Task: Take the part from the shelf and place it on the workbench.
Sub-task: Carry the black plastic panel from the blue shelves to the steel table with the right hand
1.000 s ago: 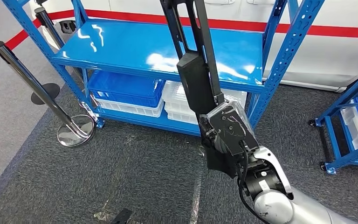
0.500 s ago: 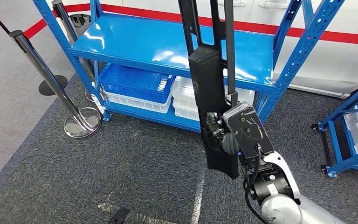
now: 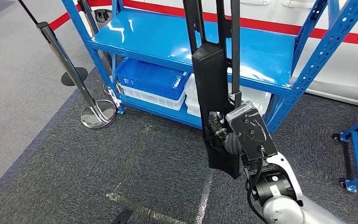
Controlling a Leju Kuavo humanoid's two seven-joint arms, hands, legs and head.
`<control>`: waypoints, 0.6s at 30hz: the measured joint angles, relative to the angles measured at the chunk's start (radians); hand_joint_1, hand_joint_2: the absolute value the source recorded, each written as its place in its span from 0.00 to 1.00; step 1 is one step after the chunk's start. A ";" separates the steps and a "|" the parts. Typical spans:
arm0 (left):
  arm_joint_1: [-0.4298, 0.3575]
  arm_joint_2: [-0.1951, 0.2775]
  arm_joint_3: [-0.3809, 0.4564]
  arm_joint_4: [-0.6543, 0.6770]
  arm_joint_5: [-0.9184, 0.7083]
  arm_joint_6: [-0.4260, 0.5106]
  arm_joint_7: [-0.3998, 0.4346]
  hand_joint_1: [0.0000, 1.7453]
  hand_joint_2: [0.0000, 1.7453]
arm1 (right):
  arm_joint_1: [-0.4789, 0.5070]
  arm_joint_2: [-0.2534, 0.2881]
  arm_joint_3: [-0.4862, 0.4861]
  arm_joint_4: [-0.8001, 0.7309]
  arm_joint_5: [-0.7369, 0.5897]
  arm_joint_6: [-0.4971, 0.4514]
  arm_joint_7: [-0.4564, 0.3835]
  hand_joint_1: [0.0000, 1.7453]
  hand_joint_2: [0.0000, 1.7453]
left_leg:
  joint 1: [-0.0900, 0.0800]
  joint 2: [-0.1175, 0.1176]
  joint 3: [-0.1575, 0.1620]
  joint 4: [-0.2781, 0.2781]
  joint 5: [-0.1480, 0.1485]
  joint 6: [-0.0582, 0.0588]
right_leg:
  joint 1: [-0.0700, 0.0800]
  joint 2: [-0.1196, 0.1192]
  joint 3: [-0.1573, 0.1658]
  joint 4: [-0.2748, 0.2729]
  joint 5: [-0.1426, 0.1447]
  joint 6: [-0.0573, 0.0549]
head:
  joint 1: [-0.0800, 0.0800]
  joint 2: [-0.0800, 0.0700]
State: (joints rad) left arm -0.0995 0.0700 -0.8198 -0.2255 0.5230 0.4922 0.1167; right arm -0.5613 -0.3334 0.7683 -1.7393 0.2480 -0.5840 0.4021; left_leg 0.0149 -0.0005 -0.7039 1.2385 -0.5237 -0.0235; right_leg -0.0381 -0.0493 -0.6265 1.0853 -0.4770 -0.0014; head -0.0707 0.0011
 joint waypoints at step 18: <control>-0.002 -0.002 -0.001 0.000 0.000 -0.003 0.000 0.00 1.00 | 0.004 -0.006 -0.004 -0.008 0.008 0.000 0.002 0.88 1.00 | -0.023 -0.094 0.084 -0.195 0.079 0.060 | 0.015 0.093 -0.001 0.023 0.000 0.020 | 0.007 0.000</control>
State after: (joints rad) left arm -0.1013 0.0676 -0.8206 -0.2255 0.5234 0.4891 0.1163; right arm -0.5569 -0.3398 0.7648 -1.7475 0.2559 -0.5836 0.4039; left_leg -0.0081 -0.0941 -0.6195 1.0440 -0.4449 0.0367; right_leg -0.0233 0.0436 -0.6279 1.1079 -0.4769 0.0190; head -0.0635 0.0011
